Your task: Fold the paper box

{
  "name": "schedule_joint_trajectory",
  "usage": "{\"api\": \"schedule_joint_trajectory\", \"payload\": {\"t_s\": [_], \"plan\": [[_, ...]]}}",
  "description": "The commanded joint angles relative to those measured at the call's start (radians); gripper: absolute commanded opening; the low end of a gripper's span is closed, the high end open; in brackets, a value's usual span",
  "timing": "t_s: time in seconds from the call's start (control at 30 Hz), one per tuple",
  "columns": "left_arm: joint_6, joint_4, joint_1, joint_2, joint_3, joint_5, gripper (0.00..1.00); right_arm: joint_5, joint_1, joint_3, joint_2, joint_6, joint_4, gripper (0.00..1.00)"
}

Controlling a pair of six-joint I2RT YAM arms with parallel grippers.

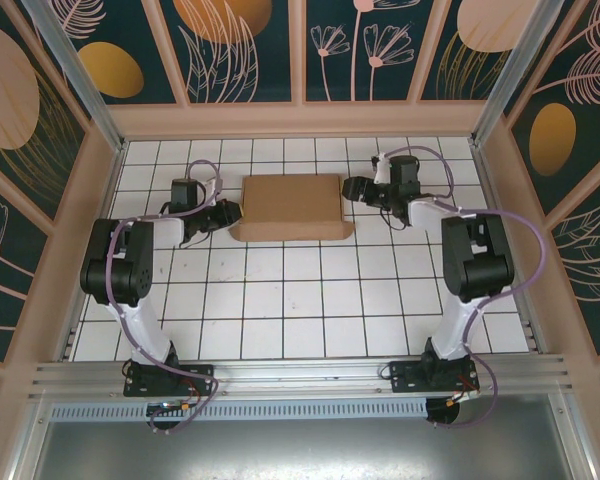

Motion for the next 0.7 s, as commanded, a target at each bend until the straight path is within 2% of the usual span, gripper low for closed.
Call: {"api": "schedule_joint_trajectory", "payload": {"t_s": [0.0,0.27,0.47,0.6,0.67], "plan": [[0.006,-0.054,0.031,0.064,-0.019,0.006,0.12,-0.119,0.0,0.062,0.074,0.059,-0.106,0.77],[0.011,-0.064,0.043,0.077,-0.021,0.021,0.1,-0.246,-0.005,0.093,0.184,0.129,-0.104,0.83],[0.012,-0.064,0.044,0.08,-0.021,0.022,0.09,-0.424,0.012,0.002,0.192,0.272,0.094,0.82],[0.006,-0.055,0.044,0.08,-0.02,0.032,0.08,-0.441,0.024,-0.068,0.174,0.361,0.21,0.79],[-0.003,-0.044,0.044,0.075,-0.023,0.041,0.08,-0.436,0.032,-0.079,0.174,0.38,0.223,0.75]]}}
